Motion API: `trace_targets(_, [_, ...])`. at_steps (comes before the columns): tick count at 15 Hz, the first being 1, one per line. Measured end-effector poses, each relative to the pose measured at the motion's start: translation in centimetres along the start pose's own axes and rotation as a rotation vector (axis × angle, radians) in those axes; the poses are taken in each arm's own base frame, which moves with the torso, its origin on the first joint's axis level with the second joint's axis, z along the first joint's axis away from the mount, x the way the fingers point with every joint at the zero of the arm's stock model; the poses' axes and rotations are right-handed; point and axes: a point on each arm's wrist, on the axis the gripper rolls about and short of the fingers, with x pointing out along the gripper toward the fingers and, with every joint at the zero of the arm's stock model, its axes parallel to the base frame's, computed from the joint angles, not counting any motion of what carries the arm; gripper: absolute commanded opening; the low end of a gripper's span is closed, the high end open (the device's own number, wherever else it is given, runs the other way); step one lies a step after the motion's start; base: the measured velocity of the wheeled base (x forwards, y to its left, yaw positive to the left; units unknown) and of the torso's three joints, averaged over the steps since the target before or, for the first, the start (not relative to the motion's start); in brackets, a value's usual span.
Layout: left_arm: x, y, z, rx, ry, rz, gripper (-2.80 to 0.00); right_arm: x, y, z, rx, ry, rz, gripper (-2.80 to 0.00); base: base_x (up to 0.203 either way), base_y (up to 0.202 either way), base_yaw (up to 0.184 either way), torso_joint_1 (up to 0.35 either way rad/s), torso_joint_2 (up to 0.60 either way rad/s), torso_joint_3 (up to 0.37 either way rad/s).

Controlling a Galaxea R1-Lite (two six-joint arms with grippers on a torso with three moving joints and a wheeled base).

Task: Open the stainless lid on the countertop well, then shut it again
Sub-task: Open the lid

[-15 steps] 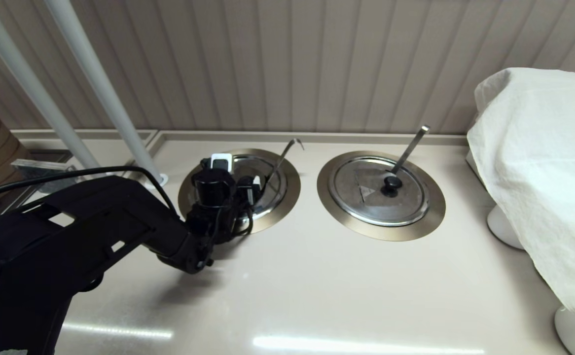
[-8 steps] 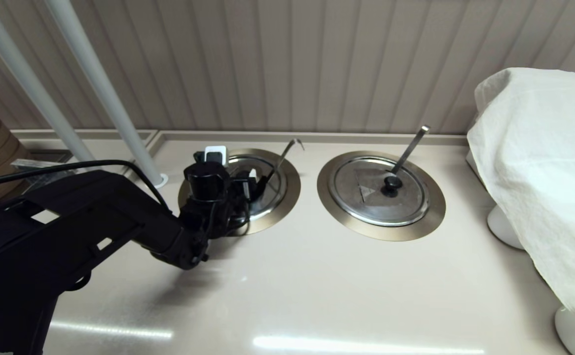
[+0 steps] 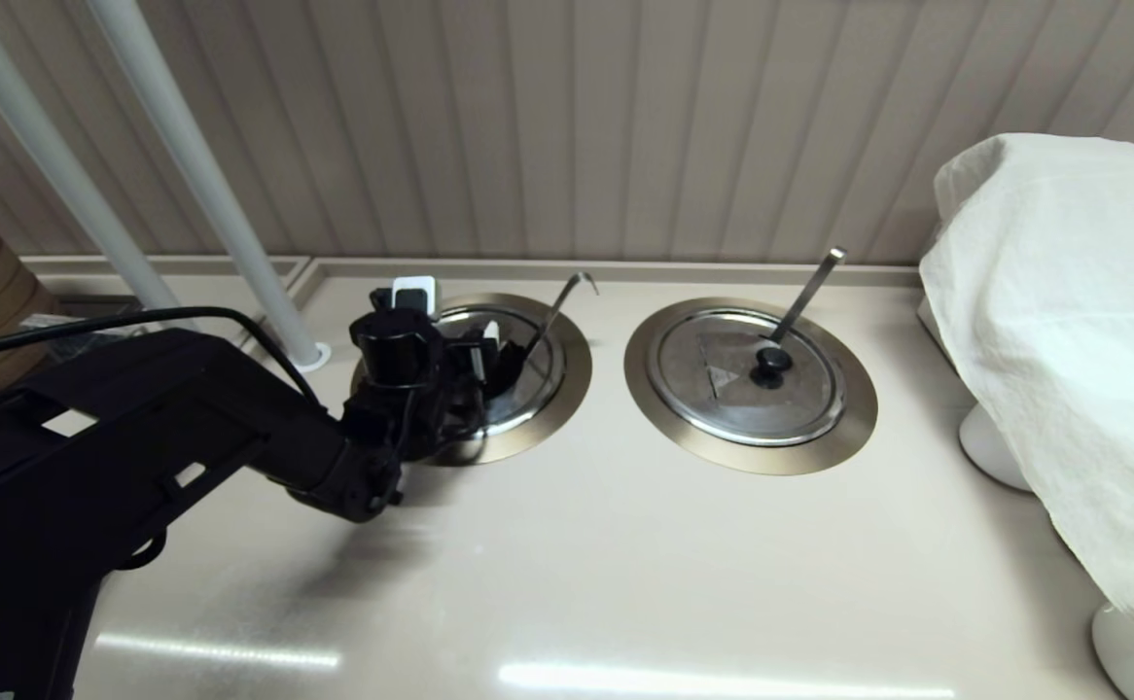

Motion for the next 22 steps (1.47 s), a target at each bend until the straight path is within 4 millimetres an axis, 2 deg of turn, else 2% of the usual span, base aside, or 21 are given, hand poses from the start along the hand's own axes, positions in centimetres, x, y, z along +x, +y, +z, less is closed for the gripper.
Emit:
trace_targets(11, [1.1,2.6,2.0,-0.02,-0.049,0.057,0.0,0.0,0.0,0.0,0.0,0.0,0.0,0.0,0.0,0.0,0.0,0.0,0.0,0.0])
trace_targets(22, [2.0,4.1,2.6,-0.025,-0.073,0.092,0.0,0.0,0.0,0.0,0.0,0.0,0.0,0.0,0.0,0.0,0.0,0.0,0.0,0.0])
